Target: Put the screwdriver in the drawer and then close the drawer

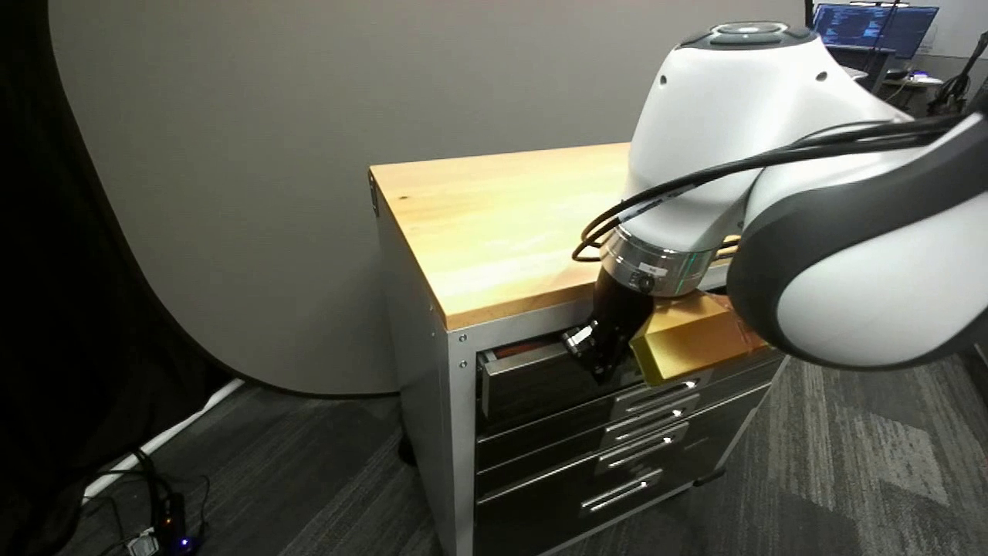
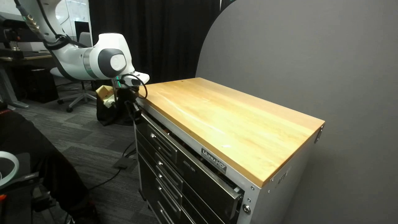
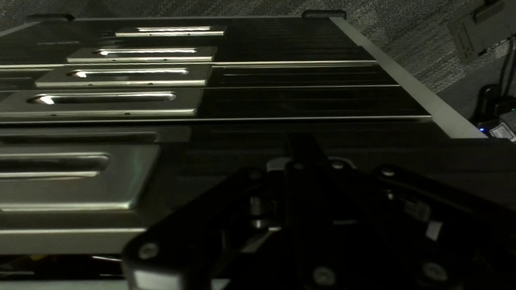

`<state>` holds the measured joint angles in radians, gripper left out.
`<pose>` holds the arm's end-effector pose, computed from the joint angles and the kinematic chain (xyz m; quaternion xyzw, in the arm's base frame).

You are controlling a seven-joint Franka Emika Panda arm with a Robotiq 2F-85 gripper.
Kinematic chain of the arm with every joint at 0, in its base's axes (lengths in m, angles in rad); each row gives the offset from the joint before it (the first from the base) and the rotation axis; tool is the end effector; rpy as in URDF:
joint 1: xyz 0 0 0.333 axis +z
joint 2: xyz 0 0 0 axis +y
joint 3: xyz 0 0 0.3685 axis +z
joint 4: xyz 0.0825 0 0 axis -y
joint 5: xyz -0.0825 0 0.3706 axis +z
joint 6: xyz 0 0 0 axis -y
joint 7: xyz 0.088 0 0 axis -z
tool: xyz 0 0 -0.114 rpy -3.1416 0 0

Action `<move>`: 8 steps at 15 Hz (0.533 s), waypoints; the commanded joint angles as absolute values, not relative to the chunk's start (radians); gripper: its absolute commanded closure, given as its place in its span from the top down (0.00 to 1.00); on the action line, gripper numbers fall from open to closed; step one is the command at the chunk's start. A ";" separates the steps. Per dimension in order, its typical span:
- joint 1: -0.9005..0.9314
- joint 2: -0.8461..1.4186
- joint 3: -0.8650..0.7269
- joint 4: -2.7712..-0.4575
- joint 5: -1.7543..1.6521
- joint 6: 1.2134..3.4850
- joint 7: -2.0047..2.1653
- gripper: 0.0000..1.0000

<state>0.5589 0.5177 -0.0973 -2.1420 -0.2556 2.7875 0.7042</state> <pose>0.5310 0.2788 0.2205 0.9952 0.0038 0.0932 0.0287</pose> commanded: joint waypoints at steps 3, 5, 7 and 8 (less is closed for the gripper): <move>0.649 0.573 -0.183 -2.059 -0.325 2.833 0.804 0.05; 0.669 0.580 -0.199 -2.045 -0.338 2.826 0.826 0.06; 0.687 0.587 -0.212 -2.034 -0.347 2.822 0.842 0.06; 0.696 0.590 -0.218 -2.028 -0.350 2.819 0.849 0.06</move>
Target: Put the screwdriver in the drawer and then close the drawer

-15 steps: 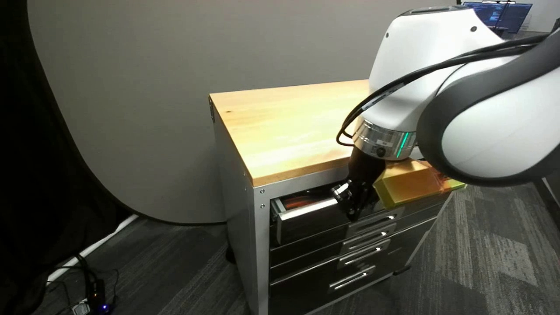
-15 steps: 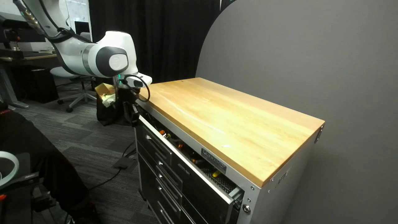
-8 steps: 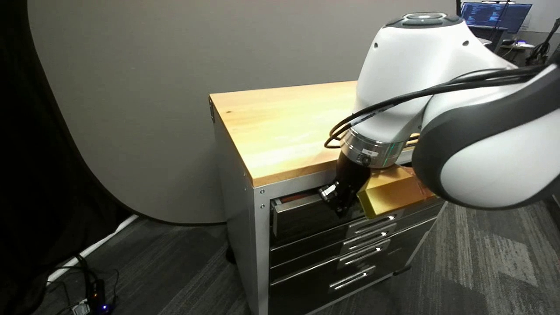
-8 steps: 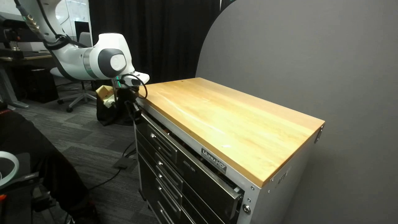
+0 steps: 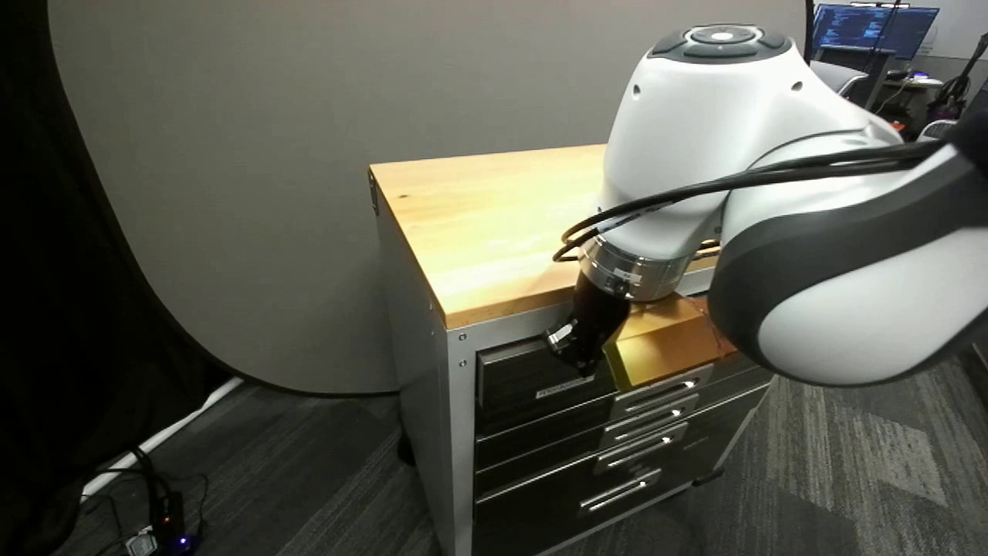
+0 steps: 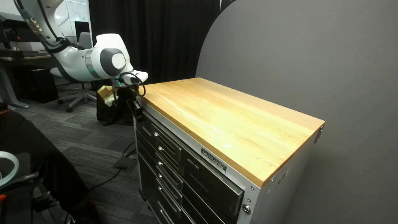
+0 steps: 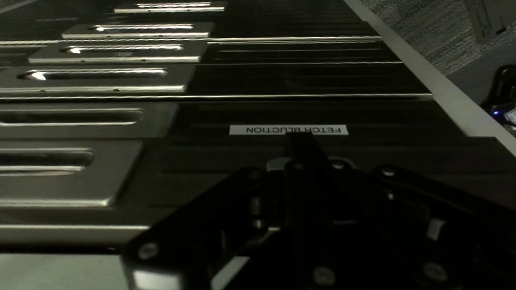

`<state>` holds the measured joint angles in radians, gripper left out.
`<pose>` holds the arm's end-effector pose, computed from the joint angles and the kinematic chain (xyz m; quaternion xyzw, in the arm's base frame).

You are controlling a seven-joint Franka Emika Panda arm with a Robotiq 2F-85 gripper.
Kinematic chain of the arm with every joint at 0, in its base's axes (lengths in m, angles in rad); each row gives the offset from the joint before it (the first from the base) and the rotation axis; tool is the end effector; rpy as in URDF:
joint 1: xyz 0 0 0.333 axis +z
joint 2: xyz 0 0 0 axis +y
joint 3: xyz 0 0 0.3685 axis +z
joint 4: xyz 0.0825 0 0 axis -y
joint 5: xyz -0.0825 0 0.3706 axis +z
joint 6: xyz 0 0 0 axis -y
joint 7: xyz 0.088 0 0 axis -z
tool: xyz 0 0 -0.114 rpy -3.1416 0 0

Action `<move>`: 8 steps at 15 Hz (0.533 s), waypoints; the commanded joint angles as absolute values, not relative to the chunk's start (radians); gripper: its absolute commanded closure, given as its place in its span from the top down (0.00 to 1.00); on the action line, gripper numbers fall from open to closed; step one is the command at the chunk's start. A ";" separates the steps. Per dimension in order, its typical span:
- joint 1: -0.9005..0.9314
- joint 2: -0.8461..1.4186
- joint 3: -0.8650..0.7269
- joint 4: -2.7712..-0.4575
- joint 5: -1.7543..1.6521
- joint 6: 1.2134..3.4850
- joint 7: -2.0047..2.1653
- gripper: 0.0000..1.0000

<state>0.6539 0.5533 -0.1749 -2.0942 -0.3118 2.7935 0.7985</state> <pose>0.5367 0.2999 0.2185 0.9917 -0.0004 0.1208 0.0449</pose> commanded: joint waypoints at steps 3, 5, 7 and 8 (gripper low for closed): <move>0.700 0.570 -0.221 -2.039 -0.347 2.790 0.836 0.06; 0.672 0.530 -0.197 -2.072 -0.329 2.755 0.796 0.06; 0.647 0.482 -0.190 -2.095 -0.320 2.687 0.780 0.31; 0.627 0.455 -0.180 -2.100 -0.316 2.643 0.769 0.32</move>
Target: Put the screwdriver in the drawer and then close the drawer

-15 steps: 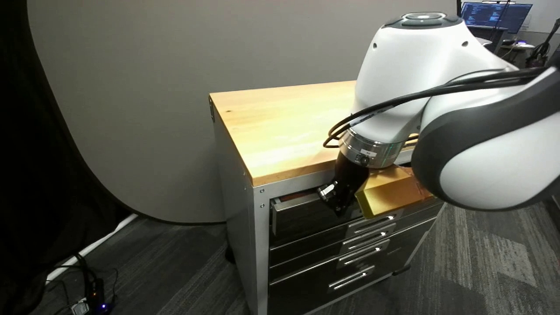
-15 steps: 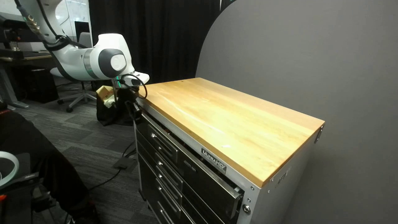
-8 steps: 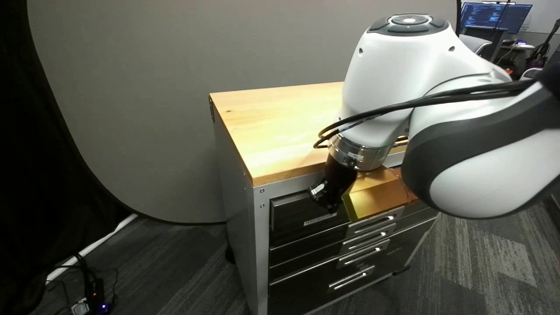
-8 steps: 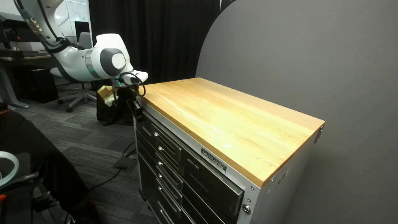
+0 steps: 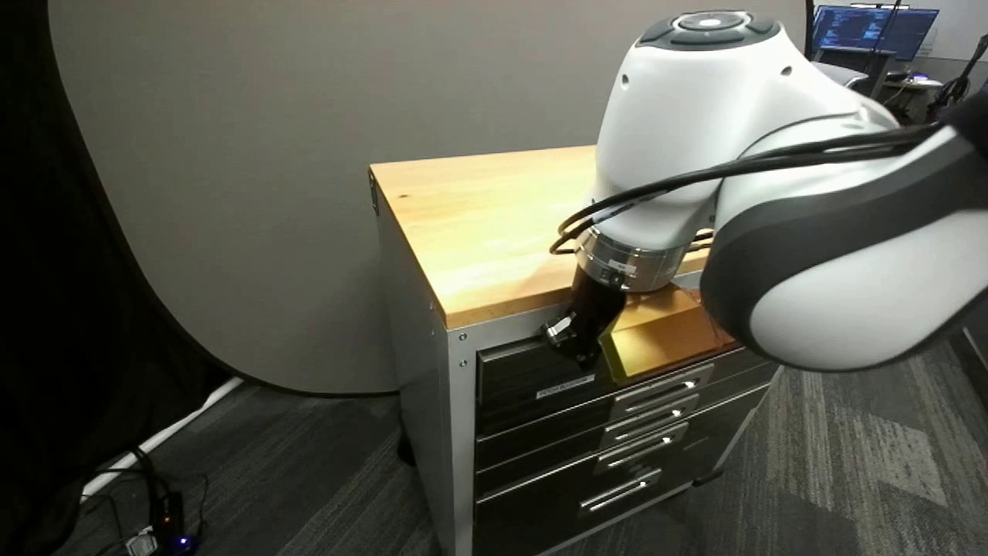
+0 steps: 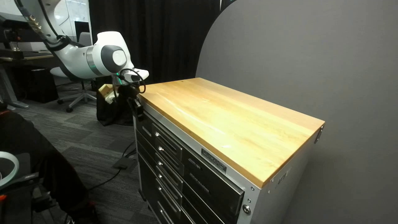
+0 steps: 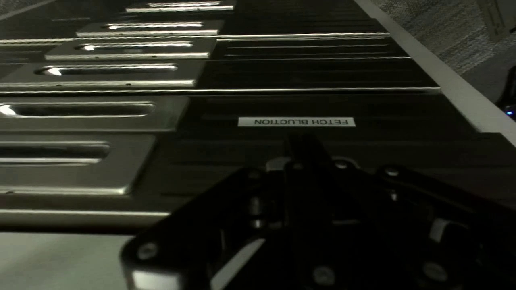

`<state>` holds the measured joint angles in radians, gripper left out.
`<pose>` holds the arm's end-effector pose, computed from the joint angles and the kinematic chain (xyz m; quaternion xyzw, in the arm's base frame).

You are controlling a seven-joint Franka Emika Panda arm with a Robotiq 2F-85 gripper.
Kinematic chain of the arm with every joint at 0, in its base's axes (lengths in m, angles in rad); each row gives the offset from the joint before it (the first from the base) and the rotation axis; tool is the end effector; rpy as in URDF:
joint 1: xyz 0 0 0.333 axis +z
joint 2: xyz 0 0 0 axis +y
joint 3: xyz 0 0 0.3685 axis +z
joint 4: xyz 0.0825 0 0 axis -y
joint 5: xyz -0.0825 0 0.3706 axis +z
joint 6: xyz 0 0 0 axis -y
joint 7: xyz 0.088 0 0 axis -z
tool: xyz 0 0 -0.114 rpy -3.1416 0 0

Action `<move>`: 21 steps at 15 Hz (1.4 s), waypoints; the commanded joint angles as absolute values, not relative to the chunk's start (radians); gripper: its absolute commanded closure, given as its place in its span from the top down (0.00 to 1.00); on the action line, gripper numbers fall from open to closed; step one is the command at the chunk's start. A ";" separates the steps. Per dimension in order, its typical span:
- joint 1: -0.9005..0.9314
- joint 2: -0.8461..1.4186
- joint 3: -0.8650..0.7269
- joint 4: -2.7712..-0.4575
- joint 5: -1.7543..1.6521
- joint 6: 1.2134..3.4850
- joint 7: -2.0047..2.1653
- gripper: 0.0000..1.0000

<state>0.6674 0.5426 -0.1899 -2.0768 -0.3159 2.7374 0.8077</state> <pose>0.5402 0.2990 0.2265 0.9914 -0.0066 0.1163 0.0605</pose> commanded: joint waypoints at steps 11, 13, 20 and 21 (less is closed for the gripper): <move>0.355 0.215 0.055 -1.948 -0.239 1.870 0.401 1.00; 0.331 0.198 0.086 -1.894 -0.236 1.739 0.337 1.00; 0.295 0.189 0.133 -1.839 -0.229 1.614 0.278 1.00; 0.294 0.189 0.133 -1.839 -0.229 1.613 0.275 1.00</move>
